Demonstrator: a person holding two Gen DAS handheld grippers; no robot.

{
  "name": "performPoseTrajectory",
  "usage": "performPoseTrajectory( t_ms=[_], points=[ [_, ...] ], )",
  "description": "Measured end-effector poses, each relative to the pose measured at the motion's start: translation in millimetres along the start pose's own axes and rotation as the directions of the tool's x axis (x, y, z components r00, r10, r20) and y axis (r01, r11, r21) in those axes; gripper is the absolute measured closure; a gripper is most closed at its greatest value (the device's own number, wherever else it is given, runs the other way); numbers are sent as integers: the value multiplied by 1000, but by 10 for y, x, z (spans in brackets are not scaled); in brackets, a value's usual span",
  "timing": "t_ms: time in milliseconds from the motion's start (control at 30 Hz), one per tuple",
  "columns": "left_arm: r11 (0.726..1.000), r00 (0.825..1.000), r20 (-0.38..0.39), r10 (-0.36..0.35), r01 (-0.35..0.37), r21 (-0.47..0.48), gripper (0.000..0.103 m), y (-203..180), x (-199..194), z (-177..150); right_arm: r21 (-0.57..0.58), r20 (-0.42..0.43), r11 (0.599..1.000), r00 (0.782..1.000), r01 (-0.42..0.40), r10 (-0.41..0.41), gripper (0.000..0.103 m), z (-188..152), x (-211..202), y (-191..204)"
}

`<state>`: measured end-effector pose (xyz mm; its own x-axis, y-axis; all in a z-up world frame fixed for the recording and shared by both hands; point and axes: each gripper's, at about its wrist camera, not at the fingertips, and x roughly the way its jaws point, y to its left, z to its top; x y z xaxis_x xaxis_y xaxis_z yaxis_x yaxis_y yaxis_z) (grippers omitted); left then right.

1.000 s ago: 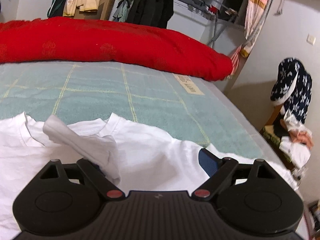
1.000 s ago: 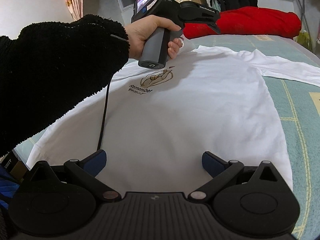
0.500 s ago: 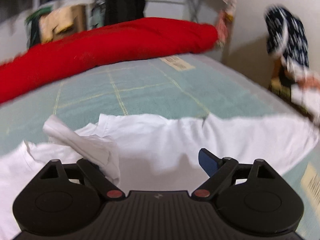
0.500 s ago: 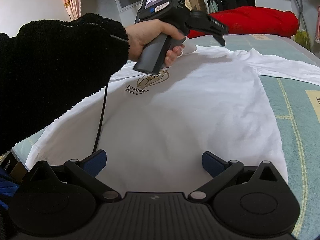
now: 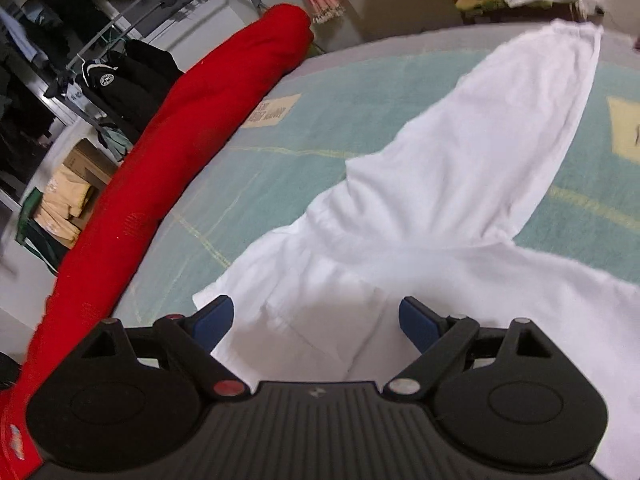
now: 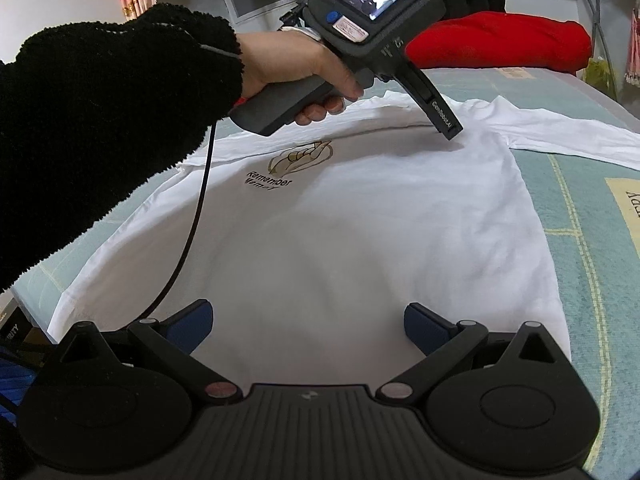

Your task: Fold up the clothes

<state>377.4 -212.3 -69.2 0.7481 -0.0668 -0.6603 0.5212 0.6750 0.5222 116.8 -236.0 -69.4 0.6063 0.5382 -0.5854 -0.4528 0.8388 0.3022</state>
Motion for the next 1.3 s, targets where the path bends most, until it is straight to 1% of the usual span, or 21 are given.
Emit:
performPoseTrajectory(
  t_ms=[100,167,267,333,400,433,500,600,633,667,733,767,833,867,900,967,1033,1100,1133,1233,1300],
  points=[
    [996,999,15,-49,50,-78,13,182,-122,4,2,1,1000,1000,5,-5,0,-3,-16,2],
    [983,994,38,-101,106,-151,13,364,-231,-25,3,6,1000,1000,8,-8,0,6,-40,8],
    [947,984,76,-158,173,-269,13,689,-399,-136,6,17,1000,1000,11,-11,0,23,-84,20],
    [910,978,88,-187,206,-360,13,934,-500,-273,7,25,1000,1000,13,-13,0,34,-113,29],
    [857,973,101,-210,233,-461,13,1199,-615,-477,9,32,1000,999,15,-15,0,46,-142,37],
    [823,969,111,-219,245,-513,13,1331,-675,-607,10,36,1000,999,16,-16,0,51,-157,41],
    [747,962,127,-243,269,-608,12,1556,-775,-897,17,41,1000,999,13,-13,0,64,-169,45],
    [619,949,154,-276,298,-727,12,1837,-895,-1363,19,42,1000,999,10,-11,0,81,-182,85],
    [576,947,163,-278,300,-760,12,1919,-939,-1522,13,41,1000,999,11,-12,0,88,-179,112],
    [542,948,169,-270,294,-787,12,1988,-989,-1682,6,40,1000,999,12,-13,0,95,-173,142],
    [496,954,177,-242,279,-823,12,2096,-1086,-1985,-8,38,1000,999,14,-14,0,109,-159,203],
    [484,961,173,-216,260,-836,12,2133,-1138,-2123,-15,37,1000,999,15,-15,0,115,-152,233],
    [491,981,142,-128,188,-850,12,2164,-1251,-2370,-32,35,999,999,18,-17,0,125,-138,296],
    [501,990,118,-78,141,-854,12,2174,-1301,-2498,-40,32,999,999,20,-18,0,130,-127,325],
    [511,996,86,-31,90,-855,12,2175,-1335,-2612,-47,27,999,999,22,-21,0,136,-112,351],
    [535,998,19,53,-12,-845,12,2121,-1365,-2823,-62,18,998,999,27,-26,0,148,-81,404],
    [558,997,-19,71,-55,-828,12,2034,-1338,-2988,-78,9,996,999,33,-32,0,159,-48,455],
    [574,999,-22,45,-44,-818,12,1950,-1276,-3090,-97,-3,994,999,39,-40,0,168,-8,501],
    [582,999,-21,44,-43,-812,12,1913,-1245,-3123,-107,-8,993,999,42,-44,0,172,12,524],
    [611,997,-36,64,-68,-789,11,1856,-1110,-3114,-126,-19,991,998,55,-58,0,198,80,571],
    [639,994,-63,94,-109,-762,11,1848,-999,-3092,-137,-22,989,998,61,-64,0,215,102,603]
  ],
)
